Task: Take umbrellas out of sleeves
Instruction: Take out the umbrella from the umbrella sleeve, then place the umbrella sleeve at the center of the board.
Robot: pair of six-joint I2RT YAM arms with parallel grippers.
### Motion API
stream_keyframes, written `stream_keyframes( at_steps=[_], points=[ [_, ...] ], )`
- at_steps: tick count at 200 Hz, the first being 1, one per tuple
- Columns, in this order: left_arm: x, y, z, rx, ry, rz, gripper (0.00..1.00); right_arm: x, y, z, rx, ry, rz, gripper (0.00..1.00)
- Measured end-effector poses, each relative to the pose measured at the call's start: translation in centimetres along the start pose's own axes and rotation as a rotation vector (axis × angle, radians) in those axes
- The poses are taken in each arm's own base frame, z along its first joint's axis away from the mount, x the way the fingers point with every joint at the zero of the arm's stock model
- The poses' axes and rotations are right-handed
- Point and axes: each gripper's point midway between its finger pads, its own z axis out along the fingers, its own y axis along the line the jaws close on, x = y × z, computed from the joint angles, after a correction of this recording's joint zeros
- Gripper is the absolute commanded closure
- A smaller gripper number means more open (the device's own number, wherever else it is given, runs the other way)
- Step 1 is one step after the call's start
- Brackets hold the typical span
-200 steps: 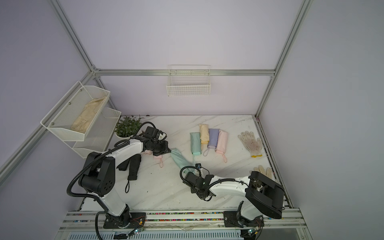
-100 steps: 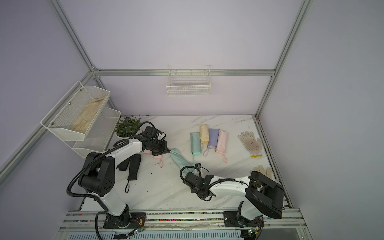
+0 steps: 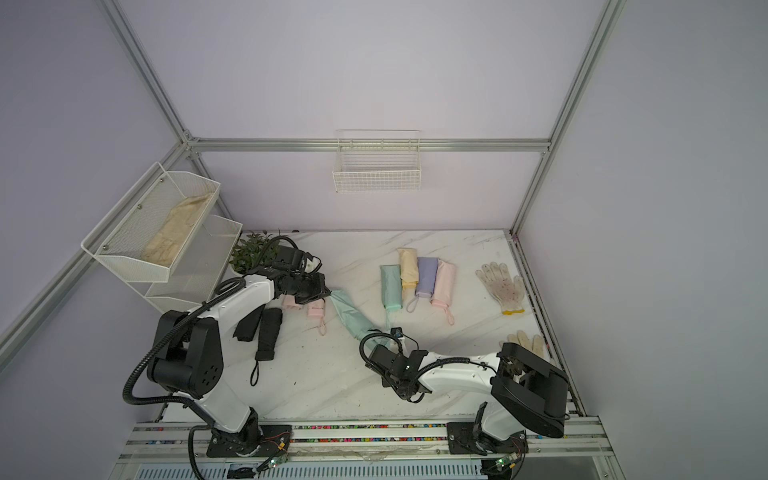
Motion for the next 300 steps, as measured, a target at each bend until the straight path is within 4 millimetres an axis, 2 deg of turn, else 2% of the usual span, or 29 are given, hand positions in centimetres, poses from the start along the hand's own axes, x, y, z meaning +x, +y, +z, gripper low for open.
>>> stream_keyframes(
  at_steps=[18, 107, 180, 208, 255, 300],
  points=[
    [-0.6, -0.2, -0.1, 0.005, -0.019, 0.005, 1.00, 0.0, 0.0, 0.0, 0.001, 0.000, -0.001, 0.93],
    [-0.8, -0.4, -0.3, 0.009, -0.025, 0.009, 1.00, 0.0, 0.0, 0.0, 0.001, -0.001, -0.001, 0.93],
    [-4.4, -2.6, -1.8, 0.028, -0.061, 0.079, 1.00, 0.0, -0.1, 0.0, 0.005, 0.000, -0.002, 0.92],
    [-5.5, -2.3, -1.1, 0.005, -0.034, 0.109, 1.00, 0.1, -0.2, 0.0, 0.008, 0.000, -0.004, 0.91],
    [-7.0, -0.8, 1.0, -0.069, 0.030, 0.163, 1.00, 0.1, -0.3, -0.1, 0.016, -0.003, -0.011, 0.91],
    [-10.5, 0.3, 2.5, -0.124, 0.028, 0.218, 1.00, 0.1, -0.3, -0.1, 0.019, -0.005, -0.014, 0.91]
  ],
)
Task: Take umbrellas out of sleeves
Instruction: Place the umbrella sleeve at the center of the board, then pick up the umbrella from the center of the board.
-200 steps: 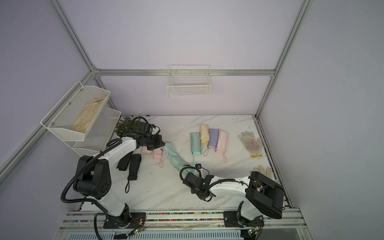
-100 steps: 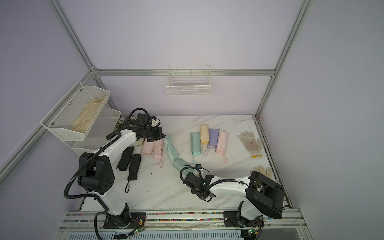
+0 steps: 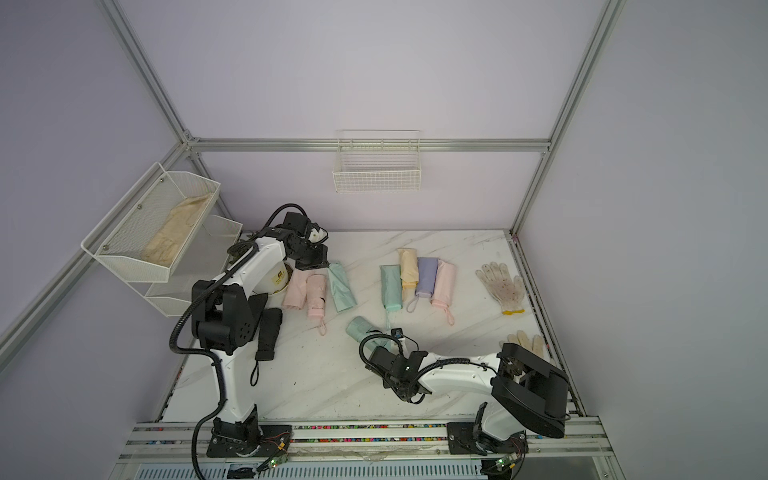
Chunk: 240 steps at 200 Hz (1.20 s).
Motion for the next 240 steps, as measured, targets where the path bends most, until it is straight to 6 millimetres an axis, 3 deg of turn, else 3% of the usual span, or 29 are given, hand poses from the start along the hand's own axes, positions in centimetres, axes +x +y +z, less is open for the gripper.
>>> stream_keyframes(
  at_steps=[41, 49, 63, 86, 113, 133, 155, 172, 183, 187, 215, 240],
  points=[
    [-2.3, 1.9, 1.1, -0.027, -0.008, 0.028, 0.99, 0.0, 0.0, 0.0, 0.001, -0.001, -0.002, 0.90],
    [-2.5, 2.3, 1.4, -0.034, -0.005, 0.030, 0.86, 0.0, 0.0, 0.0, 0.001, -0.001, -0.002, 0.90],
    [-2.8, 2.8, 1.7, -0.046, -0.002, 0.037, 0.51, 0.0, 0.0, 0.0, 0.002, -0.001, -0.003, 0.90],
    [-3.1, 3.0, 1.8, -0.057, -0.003, 0.048, 0.30, 0.0, 0.0, 0.0, 0.003, -0.002, -0.003, 0.90],
    [-3.8, 3.2, 1.2, -0.080, -0.026, 0.052, 0.27, 0.0, -0.1, 0.0, 0.004, -0.002, -0.004, 0.89],
    [-3.9, 3.2, 0.7, -0.089, -0.036, 0.028, 0.27, 0.0, -0.1, 0.0, 0.004, -0.002, -0.011, 0.83],
    [-2.7, 2.3, -1.3, -0.066, -0.050, -0.021, 0.27, 0.1, 0.1, -0.1, -0.007, 0.006, -0.050, 0.62],
    [-1.1, 0.7, -4.4, -0.015, -0.086, -0.055, 0.27, 0.3, 0.8, -0.5, -0.048, 0.022, -0.082, 0.46],
    [-0.4, -0.5, -6.4, 0.024, -0.126, -0.062, 0.27, 0.1, 1.3, -1.2, -0.083, 0.024, -0.111, 0.44],
    [-0.2, -1.1, -7.2, 0.040, -0.142, -0.063, 0.27, -0.1, 1.6, -1.4, -0.096, 0.021, -0.115, 0.38],
    [0.2, -4.2, -11.3, 0.127, -0.254, -0.021, 0.27, -3.8, 4.8, -4.9, -0.210, -0.068, -0.162, 0.16],
    [0.6, -5.7, -11.4, 0.186, -0.267, -0.003, 0.28, -7.6, 8.4, -7.0, -0.255, -0.144, -0.230, 0.06]
  ],
)
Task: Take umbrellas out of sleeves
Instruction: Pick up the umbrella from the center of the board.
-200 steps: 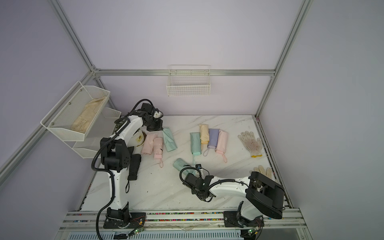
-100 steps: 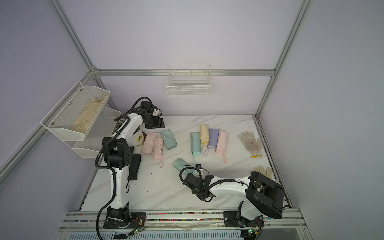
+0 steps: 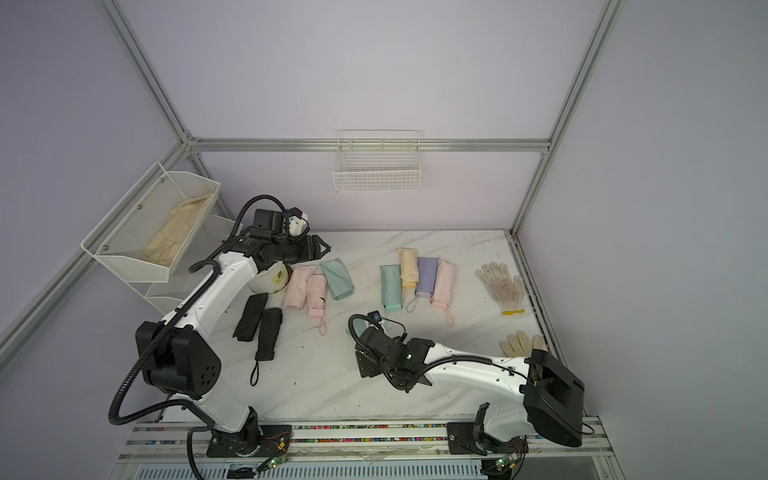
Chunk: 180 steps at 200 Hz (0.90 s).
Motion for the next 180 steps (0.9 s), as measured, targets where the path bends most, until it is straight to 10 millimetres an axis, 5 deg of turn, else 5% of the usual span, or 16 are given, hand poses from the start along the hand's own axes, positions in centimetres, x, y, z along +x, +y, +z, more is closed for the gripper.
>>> stream_keyframes(
  at_steps=[35, 74, 109, 180],
  points=[
    [0.6, -0.4, 0.4, 0.038, 0.018, -0.019, 0.28, -1.8, 1.3, 3.8, 0.040, 0.036, -0.129, 0.03],
    [0.0, -1.2, -0.2, 0.065, -0.008, -0.009, 0.28, -2.6, -2.7, 8.0, 0.122, 0.115, -0.138, 0.03],
    [-0.6, -2.1, -1.1, 0.093, -0.032, 0.001, 0.27, -3.5, -4.8, 9.2, 0.119, 0.138, -0.096, 0.03],
    [-1.1, -1.7, -1.7, 0.121, -0.044, -0.038, 0.28, -0.9, -3.4, 10.6, 0.012, 0.213, -0.054, 0.03]
  ],
)
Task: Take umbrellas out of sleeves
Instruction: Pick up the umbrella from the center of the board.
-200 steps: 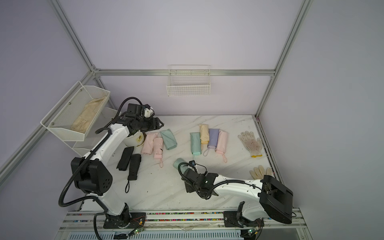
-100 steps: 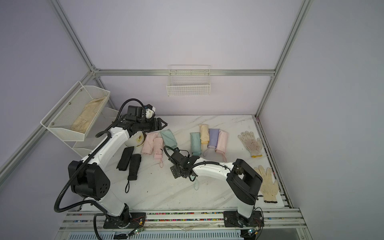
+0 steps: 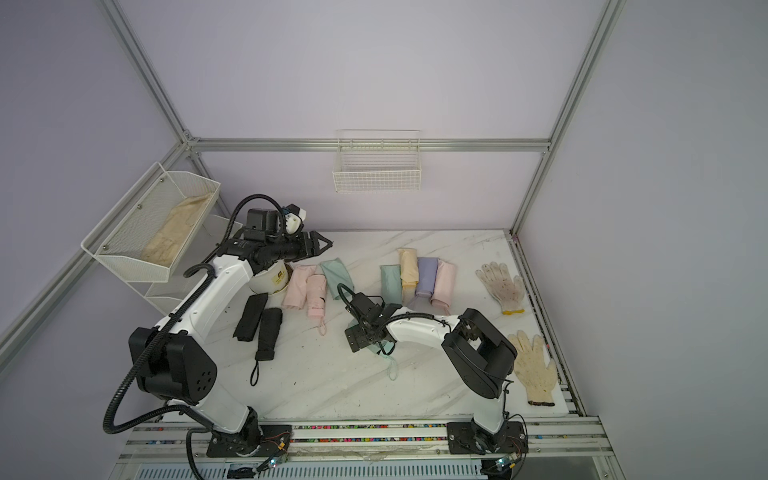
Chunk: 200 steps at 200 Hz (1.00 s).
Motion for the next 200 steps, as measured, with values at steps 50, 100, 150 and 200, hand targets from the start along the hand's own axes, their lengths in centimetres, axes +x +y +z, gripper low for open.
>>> stream_keyframes(
  at_steps=[50, 100, 150, 200],
  points=[
    [0.2, 0.4, 0.1, -0.005, 0.002, -0.014, 0.28, 2.7, 0.9, -0.6, -0.073, 0.042, 0.070, 0.03],
    [0.1, 0.4, 0.1, -0.004, -0.001, -0.013, 0.28, 3.7, 4.4, -0.4, 0.055, 0.038, 0.013, 0.07],
    [0.1, 0.5, 0.1, -0.004, -0.002, -0.014, 0.27, 3.3, 4.5, 0.7, 0.217, 0.005, 0.041, 0.16],
    [0.1, 0.4, 0.1, -0.001, -0.001, -0.014, 0.27, 3.1, 3.8, 0.6, 0.257, -0.015, 0.083, 0.34]
  ],
)
